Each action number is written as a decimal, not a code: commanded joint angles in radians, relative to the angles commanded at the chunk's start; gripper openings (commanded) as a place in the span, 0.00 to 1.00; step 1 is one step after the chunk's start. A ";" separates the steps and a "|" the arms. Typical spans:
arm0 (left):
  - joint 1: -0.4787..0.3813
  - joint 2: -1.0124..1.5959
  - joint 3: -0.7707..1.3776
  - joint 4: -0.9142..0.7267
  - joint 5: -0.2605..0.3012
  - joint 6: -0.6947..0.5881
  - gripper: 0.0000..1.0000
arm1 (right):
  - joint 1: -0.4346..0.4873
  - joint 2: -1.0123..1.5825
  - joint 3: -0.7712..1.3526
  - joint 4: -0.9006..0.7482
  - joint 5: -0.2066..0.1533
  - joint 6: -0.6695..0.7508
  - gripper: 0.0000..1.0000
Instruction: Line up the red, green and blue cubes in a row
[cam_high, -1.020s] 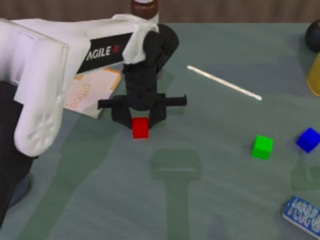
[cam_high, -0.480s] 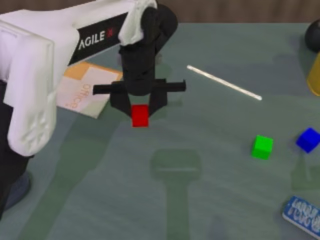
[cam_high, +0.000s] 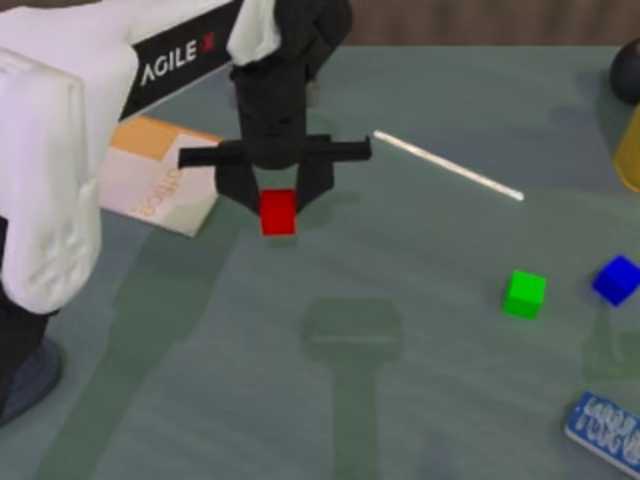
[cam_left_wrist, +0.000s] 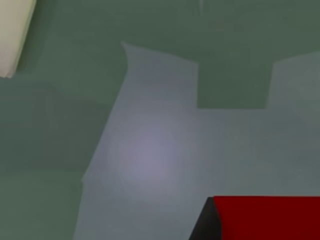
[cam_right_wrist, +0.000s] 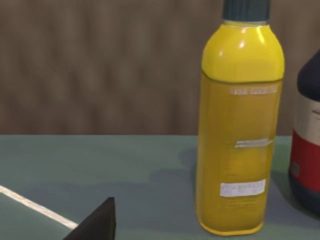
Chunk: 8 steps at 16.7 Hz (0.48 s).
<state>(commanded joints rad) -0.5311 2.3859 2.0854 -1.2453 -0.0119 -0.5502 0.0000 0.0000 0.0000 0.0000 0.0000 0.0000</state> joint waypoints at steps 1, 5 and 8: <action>-0.003 -0.012 -0.012 0.005 0.000 -0.002 0.00 | 0.000 0.000 0.000 0.000 0.000 0.000 1.00; -0.033 -0.132 -0.165 0.054 -0.003 -0.031 0.00 | 0.000 0.000 0.000 0.000 0.000 0.000 1.00; -0.069 -0.260 -0.364 0.102 -0.005 -0.064 0.00 | 0.000 0.000 0.000 0.000 0.000 0.000 1.00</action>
<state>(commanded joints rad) -0.6003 2.1261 1.7212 -1.1435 -0.0167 -0.6143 0.0000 0.0000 0.0000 0.0000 0.0000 0.0000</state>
